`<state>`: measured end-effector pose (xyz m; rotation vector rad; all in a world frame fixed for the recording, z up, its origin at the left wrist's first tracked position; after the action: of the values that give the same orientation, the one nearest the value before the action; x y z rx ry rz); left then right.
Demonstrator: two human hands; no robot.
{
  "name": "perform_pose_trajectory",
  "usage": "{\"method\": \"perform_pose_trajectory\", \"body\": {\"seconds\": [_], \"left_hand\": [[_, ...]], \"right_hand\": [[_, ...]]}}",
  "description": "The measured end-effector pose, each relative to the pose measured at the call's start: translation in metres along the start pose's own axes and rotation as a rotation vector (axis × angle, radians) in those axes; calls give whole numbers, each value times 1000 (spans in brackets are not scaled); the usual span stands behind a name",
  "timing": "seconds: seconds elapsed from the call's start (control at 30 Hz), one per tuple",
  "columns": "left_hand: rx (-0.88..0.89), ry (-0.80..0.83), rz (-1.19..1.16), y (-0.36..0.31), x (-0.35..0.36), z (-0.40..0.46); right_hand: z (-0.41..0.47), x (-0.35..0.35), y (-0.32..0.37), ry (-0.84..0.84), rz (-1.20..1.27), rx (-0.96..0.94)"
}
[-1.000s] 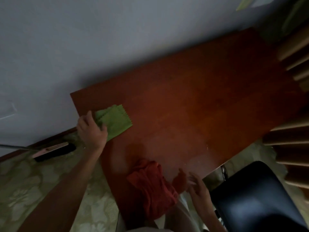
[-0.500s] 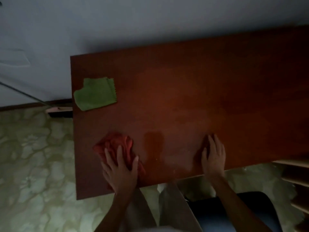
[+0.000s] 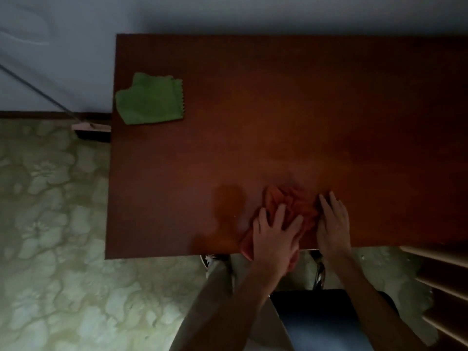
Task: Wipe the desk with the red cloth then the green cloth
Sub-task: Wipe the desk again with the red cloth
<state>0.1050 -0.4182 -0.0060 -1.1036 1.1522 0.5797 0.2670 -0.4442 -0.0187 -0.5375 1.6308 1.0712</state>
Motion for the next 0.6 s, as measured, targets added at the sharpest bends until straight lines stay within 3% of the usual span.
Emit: {"method": "perform_pose_trajectory", "body": {"seconds": [0.13, 0.23, 0.33, 0.47, 0.53, 0.6], "left_hand": [[-168, -77, 36, 85, -29, -37], [-454, -160, 128, 186, -68, -58], [-768, -345, 188, 274, -102, -72], [-1083, -507, 190, 308, -115, -60], [-1033, -505, 211, 289, -110, -55], [-802, -441, 197, 254, -96, -51]], "right_hand": [[-2, 3, 12, 45, -99, 50], [-6, 11, 23, 121, -181, 100], [-9, 24, 28, 115, -261, 116], [-8, 32, 30, 99, -277, 113], [-9, 29, 31, 142, -303, 114], [-7, 30, 29, 178, -296, 80]]}}
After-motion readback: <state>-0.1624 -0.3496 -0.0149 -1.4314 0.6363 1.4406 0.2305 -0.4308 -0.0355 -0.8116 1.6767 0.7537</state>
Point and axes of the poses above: each hand's wrist, its own z-axis towards the middle knuckle, its own x-axis out of the palm, y = z × x, the point moved 3 cm from there along z, towards the middle knuckle, and after that the axes turned 15 degrees about -y, right-handed, at the moved point
